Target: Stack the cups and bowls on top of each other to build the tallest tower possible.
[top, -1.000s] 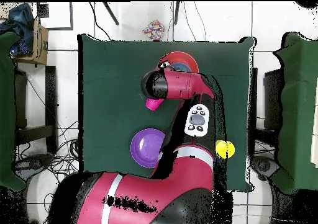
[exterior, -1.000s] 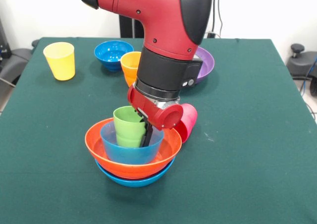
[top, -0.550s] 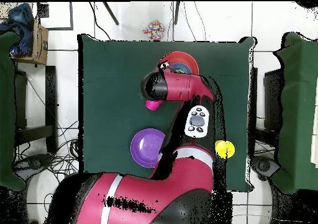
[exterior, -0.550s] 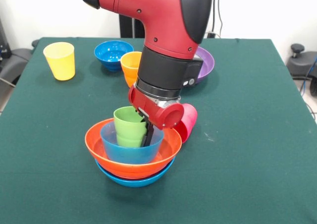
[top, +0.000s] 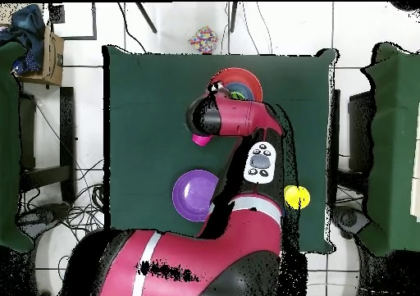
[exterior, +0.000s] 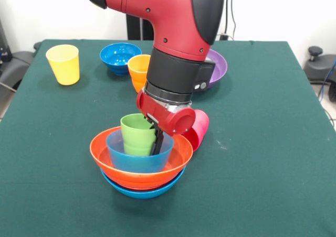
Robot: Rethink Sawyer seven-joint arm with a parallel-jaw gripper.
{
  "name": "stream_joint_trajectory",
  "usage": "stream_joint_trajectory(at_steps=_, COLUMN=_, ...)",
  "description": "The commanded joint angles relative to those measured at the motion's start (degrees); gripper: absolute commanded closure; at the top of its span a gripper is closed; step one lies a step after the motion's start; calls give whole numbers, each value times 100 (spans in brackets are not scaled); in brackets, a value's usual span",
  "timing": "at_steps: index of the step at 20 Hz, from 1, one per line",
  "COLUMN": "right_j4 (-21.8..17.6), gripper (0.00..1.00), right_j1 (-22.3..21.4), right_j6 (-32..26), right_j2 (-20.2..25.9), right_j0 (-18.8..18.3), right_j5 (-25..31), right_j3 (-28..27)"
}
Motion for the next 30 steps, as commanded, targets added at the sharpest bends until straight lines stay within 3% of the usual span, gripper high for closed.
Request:
stream_joint_trajectory(at_steps=1, right_j4=46, gripper=100, right_j1=14, right_j6=344, right_j2=469, right_j0=122, right_j5=-199, right_j3=353)
stream_joint_trajectory(at_steps=12, right_j4=49, gripper=100, right_j1=342, right_j6=127, right_j2=725, right_j0=-74, right_j5=-217, right_j3=27)
stream_joint_trajectory(at_steps=17, right_j4=64, gripper=100, right_j1=371, right_j6=-46, right_j2=669, right_j0=-67, right_j5=263, right_j3=-99)
stream_joint_trajectory(at_steps=21, right_j4=83, gripper=100, right_j1=366, right_j6=-210, right_j2=534, right_j0=-9, right_j5=1029, right_j3=-232)
stream_joint_trajectory(at_steps=30, right_j4=68, gripper=100, right_j1=412, right_j6=-293, right_j2=569, right_j0=-66, right_j5=1345, right_j3=-373)
